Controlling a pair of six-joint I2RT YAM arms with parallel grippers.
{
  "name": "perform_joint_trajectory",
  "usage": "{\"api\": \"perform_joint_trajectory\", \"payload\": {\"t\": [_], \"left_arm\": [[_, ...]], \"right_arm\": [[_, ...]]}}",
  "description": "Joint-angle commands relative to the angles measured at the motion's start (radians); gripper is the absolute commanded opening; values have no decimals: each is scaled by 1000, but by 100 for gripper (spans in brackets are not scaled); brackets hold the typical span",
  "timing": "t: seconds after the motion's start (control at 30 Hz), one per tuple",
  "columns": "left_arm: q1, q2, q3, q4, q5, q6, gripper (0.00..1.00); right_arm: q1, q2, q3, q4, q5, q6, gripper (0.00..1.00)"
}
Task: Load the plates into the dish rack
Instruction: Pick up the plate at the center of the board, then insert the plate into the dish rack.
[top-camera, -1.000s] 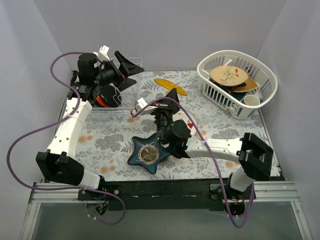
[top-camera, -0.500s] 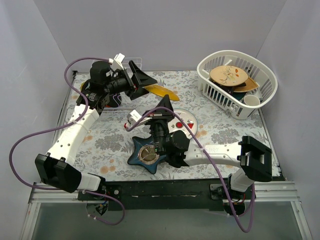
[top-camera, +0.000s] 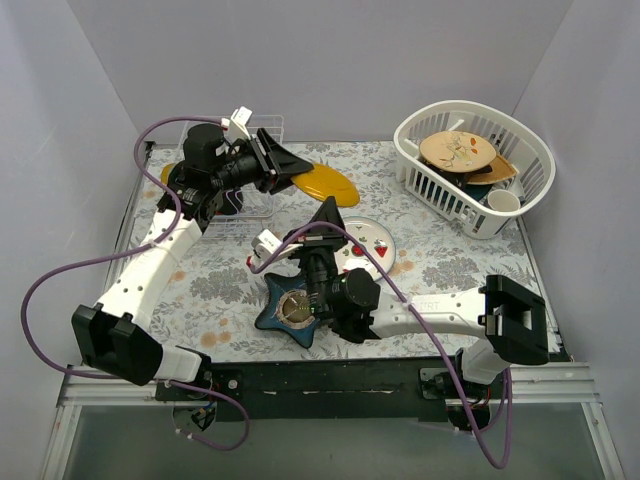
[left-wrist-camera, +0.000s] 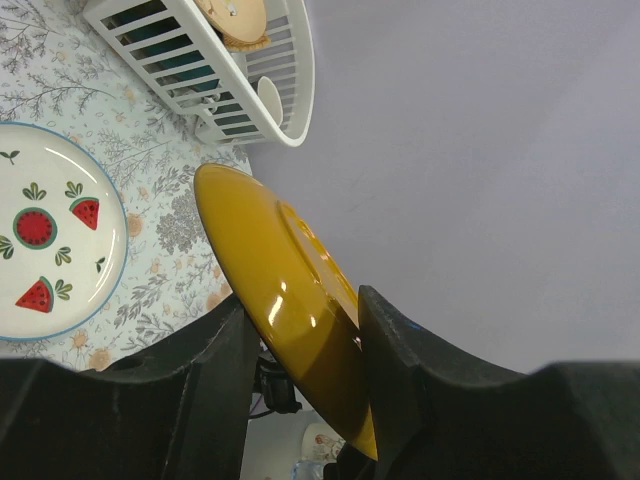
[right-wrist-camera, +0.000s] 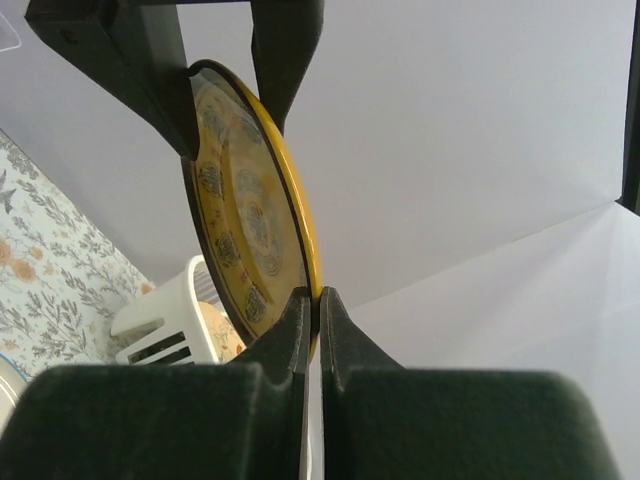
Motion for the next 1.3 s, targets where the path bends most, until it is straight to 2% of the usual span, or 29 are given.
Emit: {"api": "perform_joint_trajectory", "payload": {"t": [0.0,0.07,0.1,0.17,0.2,0.33,0.47,0.57,0.73,1.07,1.27], "left_arm": [[-4,8,-21,23,11,28,35],[-4,11,-33,42,15,19,30],[-5,11,-40,56,18,7,21],[-5,13,-53,93,21,-4,10],[-5,14,-57,99,21,-13,0],[-5,10,-72,156,28,-41,0],[-5,-1,-93,213,29,-81,0],[-5,-12,-135,306,47,-144,0],[-5,-18,-161,400,67,-202,0],[-5,-33,-165,483,63,-254,0],[-7,-30,-178,515,60,-276,0]], "right_arm": [[12,-59,10,638,-9,15,1],[20,-63,3,637,3,24,1],[21,-66,-3,638,11,29,1],[32,-72,-12,637,33,47,1],[35,-78,-19,638,40,53,1],[52,-88,-44,637,75,81,1],[69,-89,-53,637,112,108,17],[78,-85,-61,638,130,128,24],[87,-80,-72,640,165,162,28],[95,-60,-92,640,221,214,45],[121,-51,-98,642,264,257,49]]}}
